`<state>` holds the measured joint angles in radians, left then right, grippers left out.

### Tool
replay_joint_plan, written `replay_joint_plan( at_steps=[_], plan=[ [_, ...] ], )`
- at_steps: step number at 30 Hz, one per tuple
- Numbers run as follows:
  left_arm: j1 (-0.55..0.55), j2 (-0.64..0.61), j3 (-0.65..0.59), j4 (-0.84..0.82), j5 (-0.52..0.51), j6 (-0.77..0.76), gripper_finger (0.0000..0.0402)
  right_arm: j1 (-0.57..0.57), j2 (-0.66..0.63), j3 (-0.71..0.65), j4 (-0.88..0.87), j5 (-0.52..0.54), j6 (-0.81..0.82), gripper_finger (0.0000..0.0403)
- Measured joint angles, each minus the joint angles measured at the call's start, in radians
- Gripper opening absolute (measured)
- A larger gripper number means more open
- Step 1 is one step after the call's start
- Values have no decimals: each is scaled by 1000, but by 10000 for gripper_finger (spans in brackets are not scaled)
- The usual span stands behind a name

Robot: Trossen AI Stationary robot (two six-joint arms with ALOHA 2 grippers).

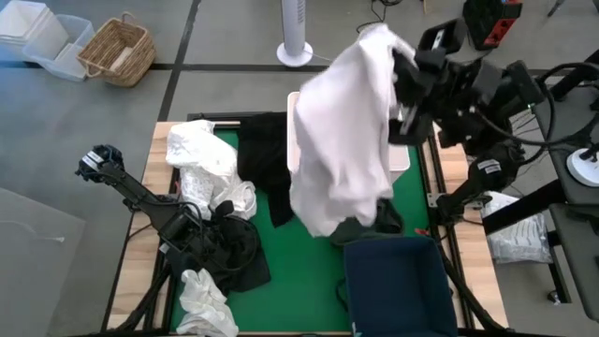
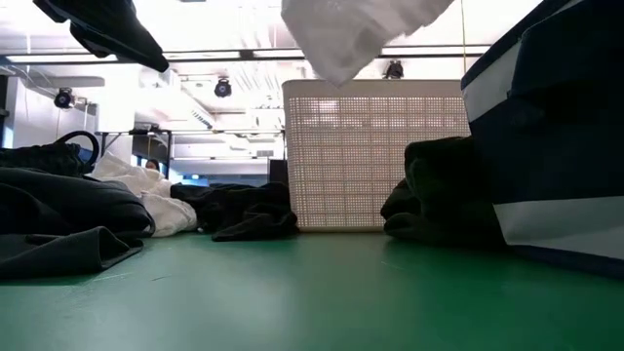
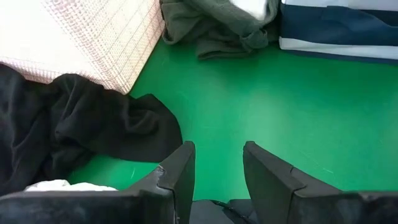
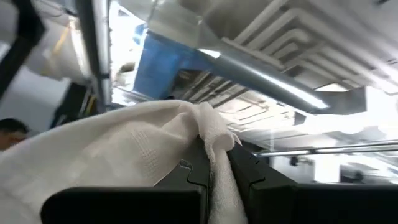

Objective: Sort clothes
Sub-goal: Put the white long sleeve shirt into the white laundry bin

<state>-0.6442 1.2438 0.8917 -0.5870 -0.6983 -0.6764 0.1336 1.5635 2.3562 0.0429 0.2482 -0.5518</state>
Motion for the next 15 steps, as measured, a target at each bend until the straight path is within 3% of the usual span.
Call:
replay_joint_plan(
  at_steps=[9, 15],
  plan=[
    [0, 0, 0, 0, -1, 8, 116, -93, 10, 0, 158, 44, -52, 13],
    [0, 0, 0, -1, -1, 10, 116, -139, 10, 0, 222, 123, -186, 13]
  ],
)
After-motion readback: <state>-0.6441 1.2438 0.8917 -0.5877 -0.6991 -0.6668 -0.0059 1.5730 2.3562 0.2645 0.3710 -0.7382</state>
